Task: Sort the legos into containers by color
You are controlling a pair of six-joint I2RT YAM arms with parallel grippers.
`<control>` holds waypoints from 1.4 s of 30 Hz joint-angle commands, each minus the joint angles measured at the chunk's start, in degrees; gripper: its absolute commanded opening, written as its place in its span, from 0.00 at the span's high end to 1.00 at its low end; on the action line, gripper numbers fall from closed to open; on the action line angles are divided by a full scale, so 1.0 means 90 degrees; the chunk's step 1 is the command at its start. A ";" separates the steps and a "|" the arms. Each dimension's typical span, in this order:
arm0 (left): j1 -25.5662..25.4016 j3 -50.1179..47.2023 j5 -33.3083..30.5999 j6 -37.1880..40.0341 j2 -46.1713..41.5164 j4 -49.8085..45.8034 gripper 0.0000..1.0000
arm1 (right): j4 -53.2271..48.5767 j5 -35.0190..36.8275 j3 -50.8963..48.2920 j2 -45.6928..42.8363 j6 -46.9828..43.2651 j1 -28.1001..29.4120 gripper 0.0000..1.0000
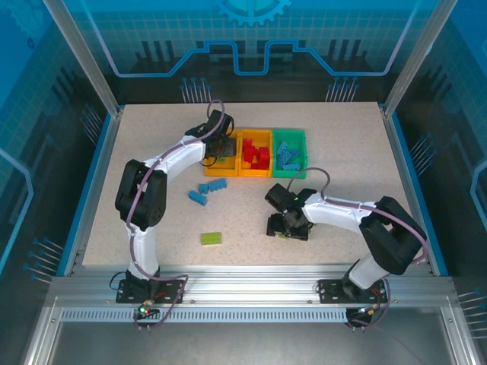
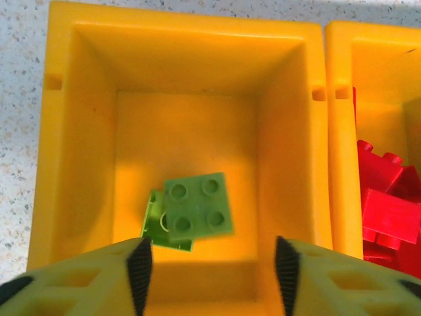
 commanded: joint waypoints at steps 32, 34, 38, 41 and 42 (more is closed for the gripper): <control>-0.0906 -0.5240 -0.0302 -0.1502 -0.5790 -0.1130 0.01 | -0.0397 0.0458 0.3751 0.1512 -0.1835 0.0335 0.72; -0.1170 -0.5434 -0.0312 -0.1782 -0.5921 -0.1277 0.01 | -0.0346 0.0389 0.4265 0.1740 -0.2041 0.0220 0.72; -0.1691 -0.5813 -0.0289 -0.2328 -0.6025 -0.1347 0.01 | -0.0365 0.0053 0.5517 0.2525 -0.2419 -0.0099 0.72; -0.1977 -0.5948 -0.0270 -0.2591 -0.5928 -0.1326 0.01 | -0.0465 -0.0303 0.6468 0.3257 -0.2534 -0.0343 0.72; -0.2072 -0.5959 -0.0273 -0.2681 -0.5878 -0.1352 0.01 | -0.0562 -0.0381 0.6846 0.3523 -0.2552 -0.0413 0.72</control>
